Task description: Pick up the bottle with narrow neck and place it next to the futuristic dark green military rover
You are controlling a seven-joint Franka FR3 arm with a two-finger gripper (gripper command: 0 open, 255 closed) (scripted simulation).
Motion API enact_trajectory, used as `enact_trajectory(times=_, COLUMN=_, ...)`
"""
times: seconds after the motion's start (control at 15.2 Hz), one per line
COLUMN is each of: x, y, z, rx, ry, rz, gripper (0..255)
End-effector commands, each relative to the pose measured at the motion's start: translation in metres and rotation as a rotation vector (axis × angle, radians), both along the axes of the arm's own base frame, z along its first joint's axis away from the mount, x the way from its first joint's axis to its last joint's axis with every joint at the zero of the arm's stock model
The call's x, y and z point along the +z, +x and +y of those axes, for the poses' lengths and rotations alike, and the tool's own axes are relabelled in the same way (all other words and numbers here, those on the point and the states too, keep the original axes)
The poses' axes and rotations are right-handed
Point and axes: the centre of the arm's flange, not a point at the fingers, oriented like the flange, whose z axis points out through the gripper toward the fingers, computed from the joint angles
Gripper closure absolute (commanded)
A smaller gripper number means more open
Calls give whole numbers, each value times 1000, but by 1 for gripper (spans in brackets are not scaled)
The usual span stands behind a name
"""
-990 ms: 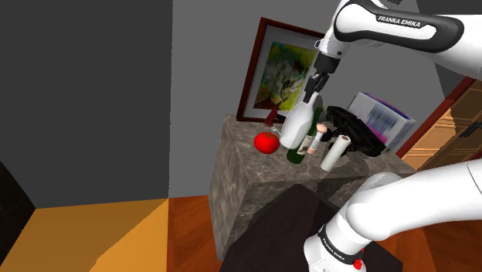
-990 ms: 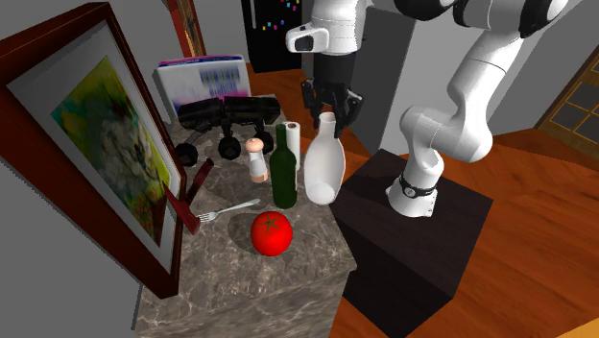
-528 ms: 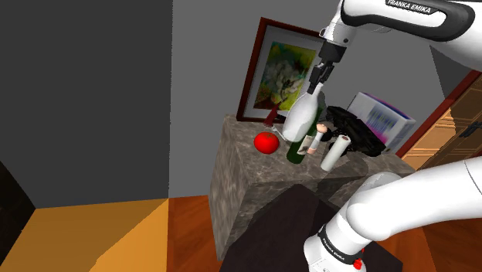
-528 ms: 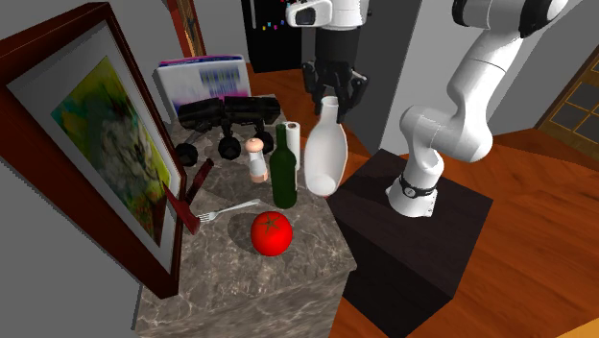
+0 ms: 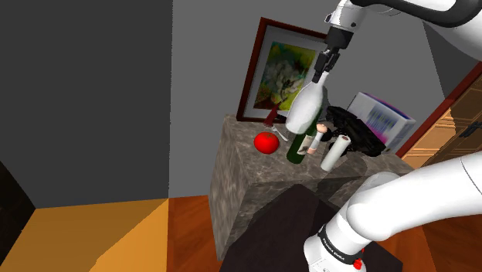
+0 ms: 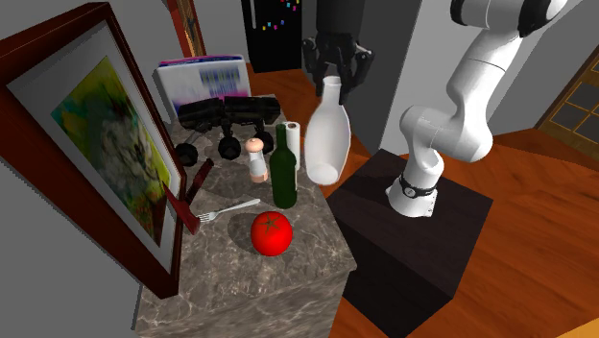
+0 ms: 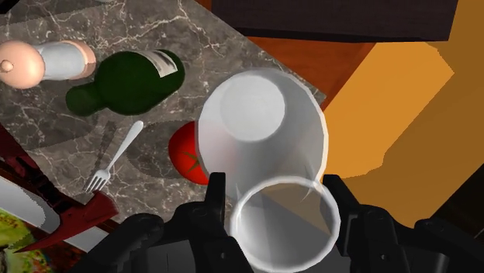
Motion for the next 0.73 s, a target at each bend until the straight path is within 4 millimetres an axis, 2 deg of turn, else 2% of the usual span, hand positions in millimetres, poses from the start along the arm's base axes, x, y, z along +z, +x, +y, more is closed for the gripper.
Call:
enact_trajectory(times=0.0, x=11, y=-1, z=-1, rx=0, ry=0, rz=0, gripper=255)
enact_trajectory(times=0.66, x=63, y=-1, z=-1, rx=0, ry=0, rz=0, gripper=255)
